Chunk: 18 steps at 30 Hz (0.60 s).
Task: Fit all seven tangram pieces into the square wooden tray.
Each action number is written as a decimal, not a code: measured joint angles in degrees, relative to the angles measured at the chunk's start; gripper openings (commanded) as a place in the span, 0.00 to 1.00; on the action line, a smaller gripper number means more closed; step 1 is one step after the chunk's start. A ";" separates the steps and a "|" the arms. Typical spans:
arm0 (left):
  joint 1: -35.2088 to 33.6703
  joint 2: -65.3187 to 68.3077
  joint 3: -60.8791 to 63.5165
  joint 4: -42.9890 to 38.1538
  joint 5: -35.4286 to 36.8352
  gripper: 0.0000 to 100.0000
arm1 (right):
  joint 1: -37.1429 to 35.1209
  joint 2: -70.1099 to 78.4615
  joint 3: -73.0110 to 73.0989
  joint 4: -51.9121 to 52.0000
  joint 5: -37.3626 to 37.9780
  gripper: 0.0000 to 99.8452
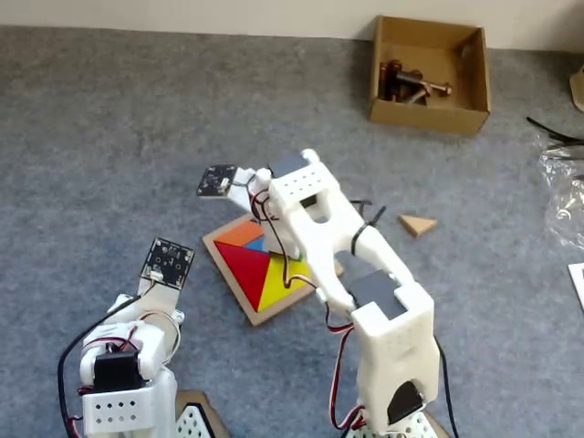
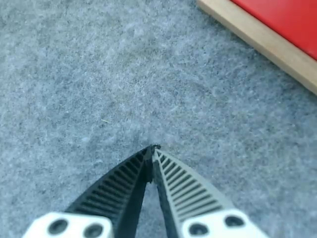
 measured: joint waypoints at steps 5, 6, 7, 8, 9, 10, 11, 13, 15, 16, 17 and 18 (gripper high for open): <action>0.00 0.00 0.00 0.00 0.00 0.01 | -0.09 0.00 0.00 0.00 0.18 0.13; 0.00 0.00 0.00 0.00 0.00 0.01 | -0.09 0.00 0.00 0.00 0.18 0.13; 0.00 0.00 0.00 0.00 0.00 0.01 | -0.09 0.00 0.00 0.00 0.26 0.13; 0.00 0.00 0.00 0.00 0.00 0.01 | -0.09 0.00 0.00 0.00 0.26 0.13; 0.00 0.00 0.00 0.00 0.00 0.01 | -0.09 0.00 0.00 0.00 0.26 0.13; 0.00 0.00 0.00 0.00 0.00 0.01 | -0.09 0.00 0.00 0.00 0.26 0.14; 0.00 0.00 0.00 0.00 0.00 0.01 | -0.18 0.00 0.00 0.00 0.26 0.15; 0.00 0.00 0.00 0.00 0.00 0.01 | -0.62 0.00 0.00 0.00 0.26 0.19; 0.00 0.00 0.00 0.00 0.00 0.01 | -1.41 0.00 0.00 0.09 0.35 0.20; 0.00 0.00 0.00 0.00 0.00 0.01 | -1.85 0.00 0.00 0.09 0.35 0.20; 0.00 0.00 0.00 0.00 0.00 0.01 | -2.20 0.00 0.00 0.09 0.35 0.20; 0.00 0.00 0.00 0.00 0.00 0.01 | -2.37 0.00 0.00 0.09 0.35 0.20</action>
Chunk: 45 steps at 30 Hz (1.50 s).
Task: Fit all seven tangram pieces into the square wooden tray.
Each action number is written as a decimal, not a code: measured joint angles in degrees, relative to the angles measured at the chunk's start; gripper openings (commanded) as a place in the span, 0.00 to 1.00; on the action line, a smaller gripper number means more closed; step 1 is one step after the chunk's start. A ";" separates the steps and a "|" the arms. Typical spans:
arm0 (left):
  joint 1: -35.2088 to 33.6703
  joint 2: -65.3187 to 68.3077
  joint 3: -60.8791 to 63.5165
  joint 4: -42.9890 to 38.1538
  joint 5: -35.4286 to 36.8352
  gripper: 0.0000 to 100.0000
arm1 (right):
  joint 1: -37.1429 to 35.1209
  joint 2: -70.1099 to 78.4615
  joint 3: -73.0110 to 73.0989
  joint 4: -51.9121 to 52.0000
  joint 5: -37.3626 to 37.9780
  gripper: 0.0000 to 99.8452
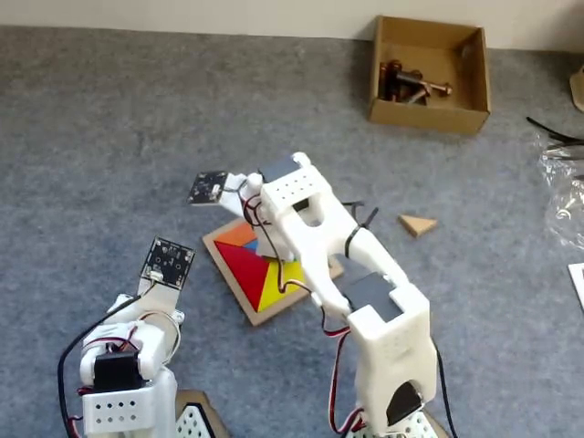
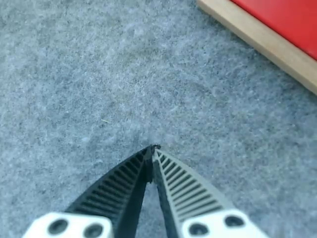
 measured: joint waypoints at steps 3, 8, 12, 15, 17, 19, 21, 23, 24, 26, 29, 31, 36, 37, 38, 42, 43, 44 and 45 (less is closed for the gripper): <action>0.00 0.00 0.00 0.00 0.00 0.01 | 0.00 0.00 0.00 0.00 0.00 0.21; 0.00 0.00 0.00 0.00 0.00 0.01 | -0.09 0.00 0.00 0.00 0.00 0.21; 0.00 0.00 0.00 0.00 0.00 0.01 | -0.09 0.00 0.00 0.00 0.00 0.22; 0.00 0.00 0.00 0.00 0.00 0.01 | -0.26 0.00 0.00 0.09 0.00 0.23; 0.00 0.00 0.00 0.00 0.00 0.01 | -0.35 0.00 0.00 0.09 0.00 0.23; 0.00 0.00 0.00 0.00 0.00 0.01 | -0.35 0.00 0.00 0.09 0.00 0.23; 0.00 0.00 0.00 0.00 0.00 0.01 | -0.18 0.00 0.00 0.09 0.00 0.23; 0.00 0.00 0.00 0.00 0.00 0.01 | -0.18 0.00 0.00 0.09 0.00 0.23; 0.00 0.00 0.00 0.00 0.00 0.01 | -0.18 0.00 0.00 0.09 0.00 0.23; 0.00 0.00 0.00 0.00 0.00 0.01 | 0.44 0.00 0.00 0.26 0.09 0.23; 0.00 0.00 0.00 0.00 0.00 0.01 | 1.14 0.00 0.00 1.32 0.09 0.23; 0.00 0.00 0.00 0.00 0.00 0.01 | 1.67 0.00 0.00 1.49 0.09 0.23; 0.00 0.00 0.00 0.00 0.00 0.01 | 2.64 0.00 0.00 1.49 0.18 0.21; 0.00 0.00 0.00 0.00 0.00 0.01 | 2.81 0.00 0.00 1.49 0.18 0.19; 0.00 0.00 0.00 0.00 0.00 0.01 | 3.16 0.00 -0.09 1.49 0.18 0.17; 0.00 0.00 0.00 0.00 0.00 0.01 | 3.87 0.00 -0.35 1.32 0.18 0.14; 0.00 0.00 0.00 0.00 0.00 0.01 | 3.96 0.00 -0.35 1.32 0.18 0.14; 0.00 0.00 0.00 0.00 0.00 0.01 | 3.96 0.00 -0.44 1.32 0.18 0.14; 0.00 0.00 0.00 0.00 0.00 0.01 | 3.96 0.00 -0.44 1.32 0.18 0.14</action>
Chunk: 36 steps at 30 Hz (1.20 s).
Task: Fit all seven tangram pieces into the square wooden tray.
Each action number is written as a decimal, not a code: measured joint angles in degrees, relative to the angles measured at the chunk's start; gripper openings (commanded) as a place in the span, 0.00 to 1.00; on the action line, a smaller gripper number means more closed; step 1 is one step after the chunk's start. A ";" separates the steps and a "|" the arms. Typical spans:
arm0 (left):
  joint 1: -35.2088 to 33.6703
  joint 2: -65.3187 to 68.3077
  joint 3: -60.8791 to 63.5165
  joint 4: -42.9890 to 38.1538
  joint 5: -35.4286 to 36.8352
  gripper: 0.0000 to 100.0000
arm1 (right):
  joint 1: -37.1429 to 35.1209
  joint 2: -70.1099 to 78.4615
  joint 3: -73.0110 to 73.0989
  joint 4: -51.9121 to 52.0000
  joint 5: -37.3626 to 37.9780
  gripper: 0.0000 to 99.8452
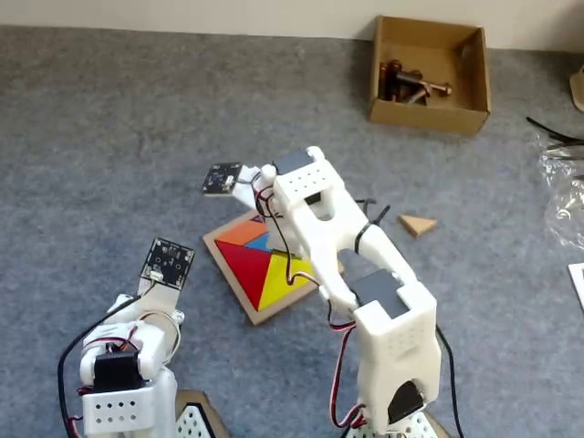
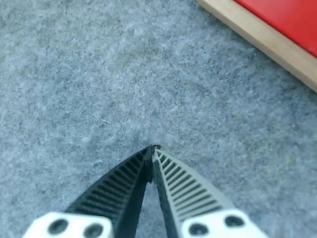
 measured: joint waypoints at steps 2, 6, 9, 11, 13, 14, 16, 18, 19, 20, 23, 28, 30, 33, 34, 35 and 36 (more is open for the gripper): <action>0.00 0.00 0.00 0.00 0.00 0.01 | 0.00 0.00 0.00 0.00 0.00 0.14; 0.00 0.00 0.00 0.00 0.00 0.01 | 0.00 0.00 0.00 0.00 0.00 0.14; 0.00 0.00 0.00 0.00 0.00 0.01 | 0.00 -1.32 0.09 0.35 0.00 0.14; 0.00 0.00 0.00 0.00 0.00 0.01 | 0.00 -4.13 0.09 1.49 0.00 0.14; 0.00 0.00 0.00 0.00 0.00 0.01 | 0.00 -7.47 0.09 4.04 -0.35 0.14; 0.00 0.00 0.00 0.00 0.00 0.01 | 0.00 -9.05 0.09 5.63 -1.41 0.14; 0.00 0.00 0.00 0.00 0.00 0.01 | 0.35 -12.22 0.09 7.47 -4.22 0.14; 0.00 0.00 0.00 0.00 0.00 0.01 | 1.67 -15.03 0.09 9.76 -5.89 0.14; 0.00 0.00 0.00 0.00 0.00 0.01 | 2.64 -16.18 0.09 10.37 -6.24 0.14; 0.00 0.00 0.00 0.00 0.00 0.01 | 3.96 -17.05 0.09 10.99 -6.51 0.14; 0.00 0.00 0.00 0.00 0.00 0.01 | 9.41 -19.25 0.09 11.69 -6.95 0.14; 0.00 0.00 0.00 0.00 0.00 0.01 | 20.92 -19.69 0.09 11.69 -6.15 0.14; 0.00 0.00 0.00 0.00 0.00 0.01 | 24.97 -19.69 0.09 11.16 -4.13 0.14; 0.00 0.00 0.00 0.00 0.00 0.01 | 29.89 -19.69 0.62 9.14 -1.58 0.14; 0.00 0.00 0.00 0.00 0.00 0.01 | 31.21 -19.69 1.32 7.91 -1.14 0.14; 0.00 0.00 0.00 0.00 0.00 0.01 | 32.35 -19.69 2.20 6.51 -0.70 0.14; 0.00 0.00 0.00 0.00 0.00 0.01 | 33.41 -19.69 3.25 4.66 -0.26 0.14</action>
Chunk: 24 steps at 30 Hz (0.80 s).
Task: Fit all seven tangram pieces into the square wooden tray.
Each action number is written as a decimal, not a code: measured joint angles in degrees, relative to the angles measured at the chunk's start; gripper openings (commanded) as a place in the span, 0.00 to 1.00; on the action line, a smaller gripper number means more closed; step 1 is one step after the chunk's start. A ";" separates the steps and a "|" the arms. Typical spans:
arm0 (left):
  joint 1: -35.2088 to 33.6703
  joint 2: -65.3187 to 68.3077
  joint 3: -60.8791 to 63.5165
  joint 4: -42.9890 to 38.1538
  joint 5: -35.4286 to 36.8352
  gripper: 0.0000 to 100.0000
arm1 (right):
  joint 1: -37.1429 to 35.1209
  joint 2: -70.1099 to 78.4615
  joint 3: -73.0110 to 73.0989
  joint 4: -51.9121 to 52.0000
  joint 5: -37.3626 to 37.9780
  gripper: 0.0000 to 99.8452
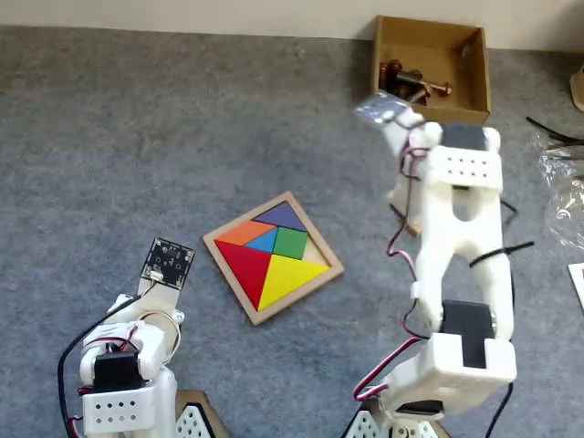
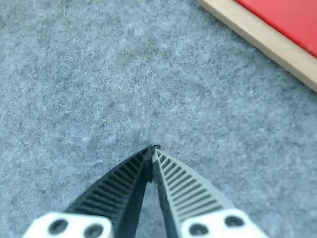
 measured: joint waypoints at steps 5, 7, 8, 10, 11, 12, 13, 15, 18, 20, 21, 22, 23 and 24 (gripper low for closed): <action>0.00 0.00 0.00 0.00 0.00 0.01 | 4.48 2.37 7.30 -9.49 2.29 0.14; 0.00 0.00 0.00 0.00 0.00 0.01 | 5.71 3.87 8.18 -12.48 3.08 0.14; 0.00 0.00 0.00 0.00 0.00 0.01 | 6.24 4.57 8.35 -13.45 3.16 0.14; 0.00 0.00 0.00 0.00 0.00 0.01 | 6.86 6.15 8.35 -14.59 3.16 0.14; 0.00 0.00 0.00 0.00 0.00 0.01 | 7.03 7.03 8.35 -14.86 3.16 0.14; 0.00 0.00 0.00 0.00 0.00 0.01 | 7.03 8.00 8.35 -15.03 3.16 0.14; 0.00 0.00 0.00 0.00 0.00 0.01 | 7.03 9.14 8.35 -15.12 3.16 0.14; 0.00 0.00 0.00 0.00 0.00 0.01 | 6.77 11.52 8.35 -15.38 3.25 0.14; 0.00 0.00 0.00 0.00 0.00 0.01 | 6.86 13.98 8.35 -16.09 6.07 0.14; 0.00 0.00 0.00 0.00 0.00 0.01 | 7.03 14.42 8.26 -16.53 7.82 0.14; 0.00 0.00 0.00 0.00 0.00 0.01 | 7.03 14.59 8.26 -16.79 8.44 0.14; 0.00 0.00 0.00 0.00 0.00 0.01 | 7.03 14.59 8.26 -16.97 8.79 0.14; 0.00 0.00 0.00 0.00 0.00 0.01 | 7.03 14.59 8.26 -17.05 9.05 0.14; 0.00 0.00 0.00 0.00 0.00 0.01 | 7.03 14.59 8.26 -17.05 9.14 0.14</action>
